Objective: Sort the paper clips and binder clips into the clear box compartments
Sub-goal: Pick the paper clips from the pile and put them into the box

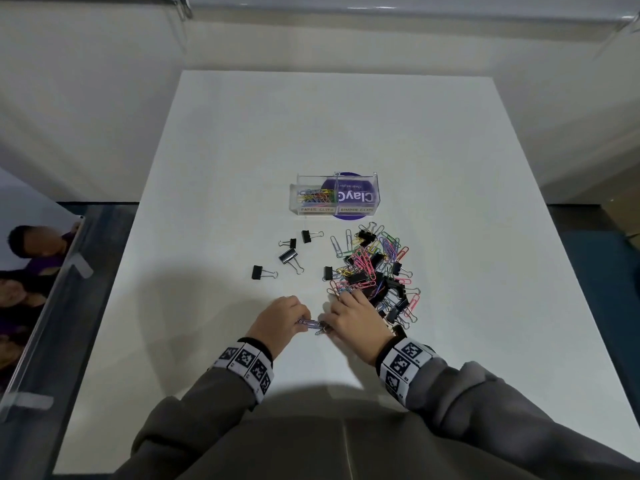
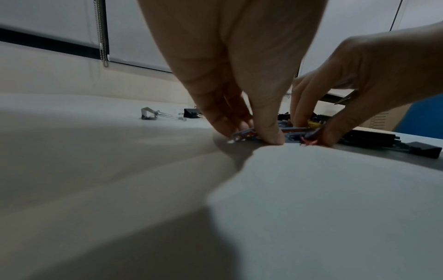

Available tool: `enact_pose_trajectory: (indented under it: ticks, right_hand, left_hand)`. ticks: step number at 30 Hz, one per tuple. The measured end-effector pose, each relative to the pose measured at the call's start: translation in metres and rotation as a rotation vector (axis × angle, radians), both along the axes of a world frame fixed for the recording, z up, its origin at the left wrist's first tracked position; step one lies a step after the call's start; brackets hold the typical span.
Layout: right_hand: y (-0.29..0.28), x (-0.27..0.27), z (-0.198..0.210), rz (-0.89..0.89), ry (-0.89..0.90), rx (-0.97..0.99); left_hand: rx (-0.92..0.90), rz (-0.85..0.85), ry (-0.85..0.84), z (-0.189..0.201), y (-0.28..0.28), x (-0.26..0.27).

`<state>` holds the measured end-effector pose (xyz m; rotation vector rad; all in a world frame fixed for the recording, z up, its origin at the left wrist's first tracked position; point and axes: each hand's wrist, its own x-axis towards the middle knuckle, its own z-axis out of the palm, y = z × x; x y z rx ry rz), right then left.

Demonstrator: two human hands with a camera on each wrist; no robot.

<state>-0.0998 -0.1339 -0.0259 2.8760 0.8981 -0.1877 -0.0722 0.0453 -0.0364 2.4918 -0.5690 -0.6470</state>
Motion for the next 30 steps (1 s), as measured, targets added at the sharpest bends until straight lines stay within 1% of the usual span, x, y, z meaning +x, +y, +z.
enact_pose_trajectory:
  ticks: [2,5,7,9,12,14,17,18,20,22,25,27,30]
  right_hand:
    - [0.0,0.001,0.001,-0.03,0.033,0.002]
    - [-0.004,0.004,0.009,-0.063,0.017,0.047]
    - [-0.01,0.006,0.009,-0.074,0.05,0.093]
    - [-0.015,0.008,0.01,-0.14,0.089,0.176]
    - [-0.024,0.01,0.014,-0.27,0.107,0.372]
    - [-0.03,0.011,0.018,-0.367,0.114,0.468]
    - [-0.039,0.013,0.024,-0.486,0.183,0.575]
    - [-0.042,0.014,0.024,-0.523,0.199,0.628]
    - [-0.045,0.015,0.025,-0.574,0.219,0.7]
    - [-0.047,0.016,0.025,-0.612,0.229,0.726]
    - [-0.049,0.017,0.027,-0.656,0.236,0.75]
    - [-0.049,0.018,0.029,-0.679,0.241,0.768]
    - [-0.049,0.018,0.033,-0.703,0.237,0.793]
  left_hand:
    - [0.021,-0.009,0.016,0.0,0.0,0.001]
    - [0.038,-0.01,0.03,0.0,0.001,0.005]
    - [0.059,-0.026,0.034,0.0,0.0,0.007]
    - [0.088,-0.059,0.044,0.001,0.0,0.011]
    - [0.149,-0.113,0.036,0.003,-0.001,0.019]
    - [0.161,-0.122,0.024,0.004,0.0,0.027]
    - [0.146,-0.138,0.002,0.013,0.0,0.042]
    - [0.134,-0.125,0.005,0.019,0.0,0.049]
    - [0.064,-0.044,-0.012,0.034,-0.003,0.067]
    - [0.004,0.039,-0.095,0.052,-0.011,0.091]
    - [-0.003,0.123,-0.203,0.077,-0.03,0.132]
    - [0.032,0.135,-0.257,0.085,-0.041,0.159]
    - [0.126,0.069,-0.271,0.083,-0.054,0.191]
